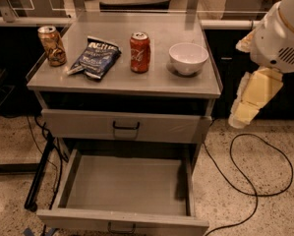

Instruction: Place coke can into middle drawer

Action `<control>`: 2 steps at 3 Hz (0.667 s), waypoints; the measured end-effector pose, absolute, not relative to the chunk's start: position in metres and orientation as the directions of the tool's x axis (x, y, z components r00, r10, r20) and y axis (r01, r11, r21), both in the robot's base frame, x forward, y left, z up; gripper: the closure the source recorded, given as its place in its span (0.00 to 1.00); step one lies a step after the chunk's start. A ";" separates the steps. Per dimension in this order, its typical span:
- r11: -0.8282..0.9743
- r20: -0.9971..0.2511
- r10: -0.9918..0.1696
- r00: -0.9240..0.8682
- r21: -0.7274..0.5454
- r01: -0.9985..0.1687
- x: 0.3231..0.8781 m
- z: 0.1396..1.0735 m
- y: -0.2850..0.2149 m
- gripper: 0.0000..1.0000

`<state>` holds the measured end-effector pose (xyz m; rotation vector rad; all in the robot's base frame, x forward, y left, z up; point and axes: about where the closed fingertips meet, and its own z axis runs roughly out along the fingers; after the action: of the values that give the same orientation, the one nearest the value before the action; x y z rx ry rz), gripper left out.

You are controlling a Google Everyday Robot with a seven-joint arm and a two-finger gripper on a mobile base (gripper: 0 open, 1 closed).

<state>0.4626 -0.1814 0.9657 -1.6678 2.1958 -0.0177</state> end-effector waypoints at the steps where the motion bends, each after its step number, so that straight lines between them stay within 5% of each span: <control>1: 0.353 -0.364 -0.892 -0.267 -0.193 -0.916 0.469 0.949 -0.171 0.00; 2: 0.421 -0.452 -0.834 -0.316 -0.153 -0.894 0.498 0.921 -0.143 0.00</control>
Offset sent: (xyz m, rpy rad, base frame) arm 0.0646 0.0628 -0.0673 0.2800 -0.0001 -0.1548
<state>0.4975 -0.1425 0.9207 -1.4639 2.2155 0.1719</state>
